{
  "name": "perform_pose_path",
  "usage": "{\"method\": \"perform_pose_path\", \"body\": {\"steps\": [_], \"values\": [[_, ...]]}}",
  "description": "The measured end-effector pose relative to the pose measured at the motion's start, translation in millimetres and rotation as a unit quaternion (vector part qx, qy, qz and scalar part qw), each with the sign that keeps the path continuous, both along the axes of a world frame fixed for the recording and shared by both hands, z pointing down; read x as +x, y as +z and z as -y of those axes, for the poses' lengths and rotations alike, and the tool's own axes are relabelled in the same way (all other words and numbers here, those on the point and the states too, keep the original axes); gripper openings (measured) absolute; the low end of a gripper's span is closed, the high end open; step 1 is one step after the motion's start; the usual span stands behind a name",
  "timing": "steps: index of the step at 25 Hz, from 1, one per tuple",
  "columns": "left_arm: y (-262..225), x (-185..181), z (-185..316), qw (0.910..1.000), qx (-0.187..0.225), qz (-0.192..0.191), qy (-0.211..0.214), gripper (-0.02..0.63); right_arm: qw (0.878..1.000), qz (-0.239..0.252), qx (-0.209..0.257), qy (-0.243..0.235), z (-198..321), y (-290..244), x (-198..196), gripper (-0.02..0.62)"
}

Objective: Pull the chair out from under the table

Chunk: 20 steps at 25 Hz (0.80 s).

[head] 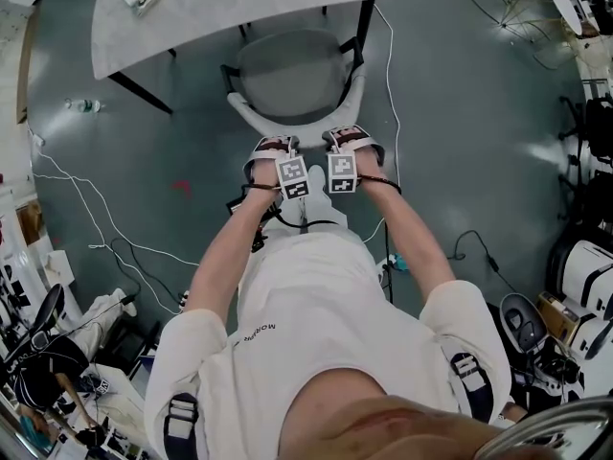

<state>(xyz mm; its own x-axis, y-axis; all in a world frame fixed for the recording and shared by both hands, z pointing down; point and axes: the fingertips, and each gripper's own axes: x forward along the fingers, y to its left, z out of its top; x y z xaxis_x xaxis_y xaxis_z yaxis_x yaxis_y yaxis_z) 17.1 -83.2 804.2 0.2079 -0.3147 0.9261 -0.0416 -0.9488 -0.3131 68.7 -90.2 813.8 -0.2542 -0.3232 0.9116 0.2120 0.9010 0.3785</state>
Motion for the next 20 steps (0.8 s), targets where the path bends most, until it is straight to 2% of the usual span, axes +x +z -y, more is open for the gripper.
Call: {"method": "perform_pose_path", "body": {"steps": [5,10,20], "values": [[-1.0,-1.2,-9.2,1.0000,-0.006,0.001,0.001,0.077,1.000,-0.004,-0.010,-0.003,-10.1,-0.1,-0.8,0.091],[-1.2,1.2,-26.2,0.9989,-0.037,-0.019,-0.019,0.077,0.999,-0.007,-0.036,0.006,-27.2,0.1,1.0,0.089],[-4.2,1.9,-68.4,0.9971,-0.069,-0.028,-0.013,0.077,0.998,-0.015,-0.068,0.001,-68.9,-3.5,1.7,0.087]]}}
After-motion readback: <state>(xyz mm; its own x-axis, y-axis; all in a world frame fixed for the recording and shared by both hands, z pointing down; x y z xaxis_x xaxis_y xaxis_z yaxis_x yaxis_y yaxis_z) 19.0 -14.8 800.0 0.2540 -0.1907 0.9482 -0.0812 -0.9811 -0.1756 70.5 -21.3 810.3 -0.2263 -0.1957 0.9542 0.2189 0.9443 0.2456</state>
